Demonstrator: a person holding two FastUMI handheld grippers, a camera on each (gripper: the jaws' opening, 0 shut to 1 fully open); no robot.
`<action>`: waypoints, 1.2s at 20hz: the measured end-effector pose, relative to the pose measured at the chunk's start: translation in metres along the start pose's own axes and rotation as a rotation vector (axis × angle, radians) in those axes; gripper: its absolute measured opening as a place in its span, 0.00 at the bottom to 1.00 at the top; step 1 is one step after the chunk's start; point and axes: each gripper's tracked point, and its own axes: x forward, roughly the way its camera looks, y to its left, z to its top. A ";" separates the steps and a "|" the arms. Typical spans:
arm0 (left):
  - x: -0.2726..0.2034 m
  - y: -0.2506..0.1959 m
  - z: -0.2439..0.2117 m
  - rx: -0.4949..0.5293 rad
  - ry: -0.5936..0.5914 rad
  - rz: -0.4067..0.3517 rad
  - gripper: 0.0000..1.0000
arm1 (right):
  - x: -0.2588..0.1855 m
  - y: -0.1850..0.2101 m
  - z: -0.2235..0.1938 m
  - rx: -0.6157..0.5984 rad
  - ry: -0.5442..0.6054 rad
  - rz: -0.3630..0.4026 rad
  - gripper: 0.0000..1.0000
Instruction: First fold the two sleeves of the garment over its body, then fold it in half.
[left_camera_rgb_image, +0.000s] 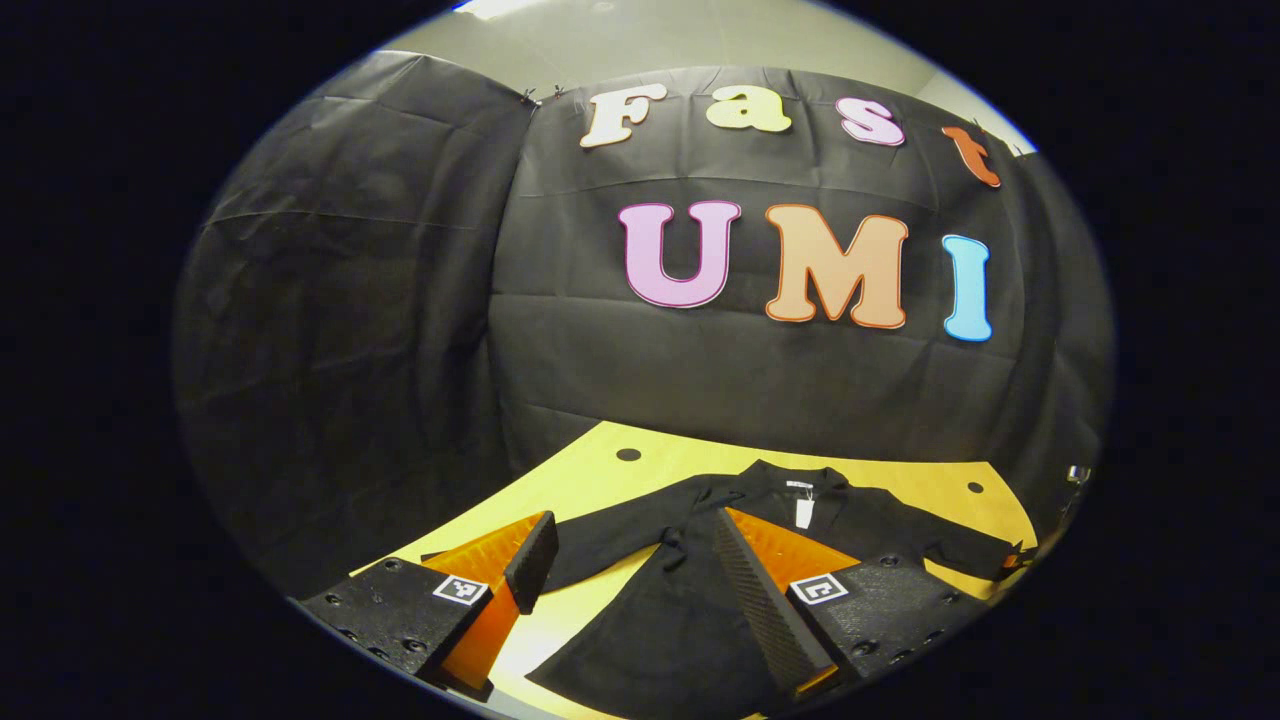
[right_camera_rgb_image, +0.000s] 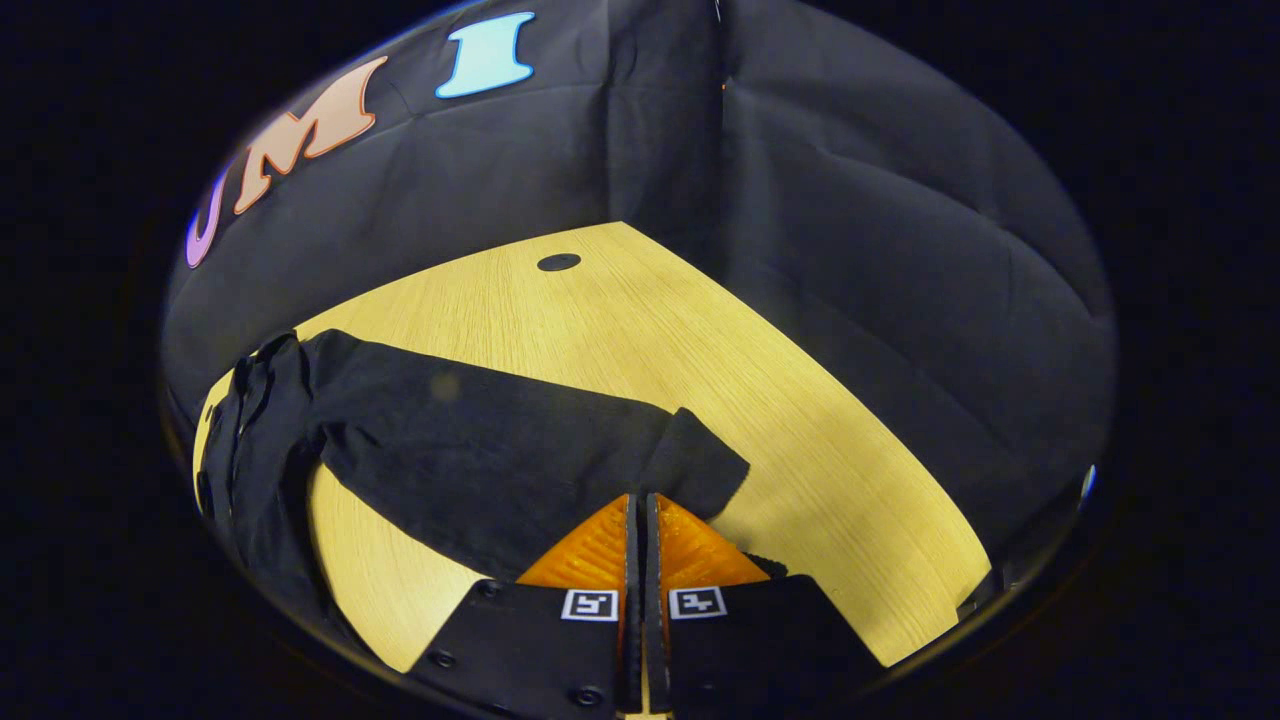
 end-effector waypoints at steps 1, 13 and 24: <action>-0.002 0.003 0.000 -0.001 -0.002 0.006 0.93 | -0.001 -0.001 0.001 -0.013 -0.003 0.001 0.02; -0.020 0.036 0.000 -0.037 -0.014 0.066 0.93 | -0.069 0.089 0.123 -0.051 -0.248 0.185 0.02; -0.058 0.090 -0.003 -0.041 -0.022 0.219 0.92 | -0.145 0.322 0.181 -0.294 -0.382 0.507 0.02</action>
